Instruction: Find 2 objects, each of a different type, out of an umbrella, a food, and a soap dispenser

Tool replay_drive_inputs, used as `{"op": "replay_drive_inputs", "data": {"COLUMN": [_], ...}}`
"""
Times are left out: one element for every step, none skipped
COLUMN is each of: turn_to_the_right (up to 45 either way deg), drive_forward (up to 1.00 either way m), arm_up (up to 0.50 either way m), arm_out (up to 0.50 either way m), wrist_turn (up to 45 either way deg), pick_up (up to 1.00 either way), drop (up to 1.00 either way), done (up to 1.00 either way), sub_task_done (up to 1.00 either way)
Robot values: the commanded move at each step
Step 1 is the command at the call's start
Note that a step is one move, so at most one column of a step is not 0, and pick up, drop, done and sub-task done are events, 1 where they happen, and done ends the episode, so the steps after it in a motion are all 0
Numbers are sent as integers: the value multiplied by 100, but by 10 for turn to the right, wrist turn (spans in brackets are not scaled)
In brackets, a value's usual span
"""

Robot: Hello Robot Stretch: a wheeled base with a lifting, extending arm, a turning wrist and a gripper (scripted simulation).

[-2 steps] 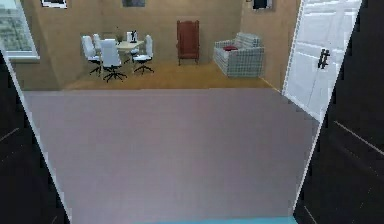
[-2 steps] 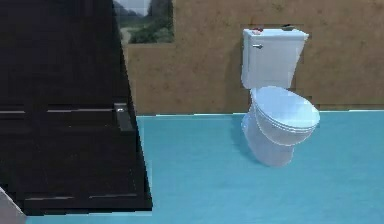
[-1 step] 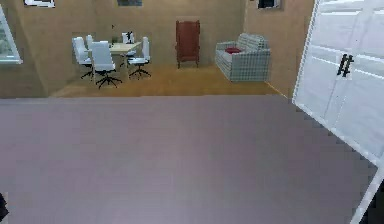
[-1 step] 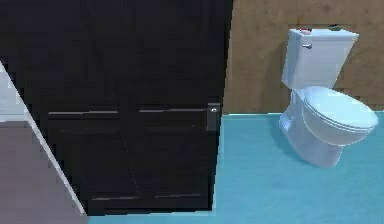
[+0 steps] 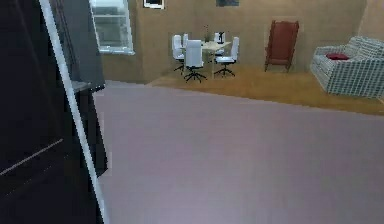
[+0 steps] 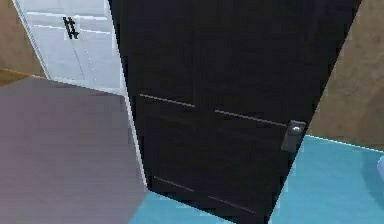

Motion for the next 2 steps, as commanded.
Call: {"op": "replay_drive_inputs", "data": {"turn_to_the_right": [0, -450], "drive_forward": [90, 0], "arm_up": [0, 0], "arm_out": [0, 0], "wrist_turn": [0, 0], "pick_up": [0, 0], "drop": [0, 0], "done": [0, 0], "sub_task_done": [0, 0]}}
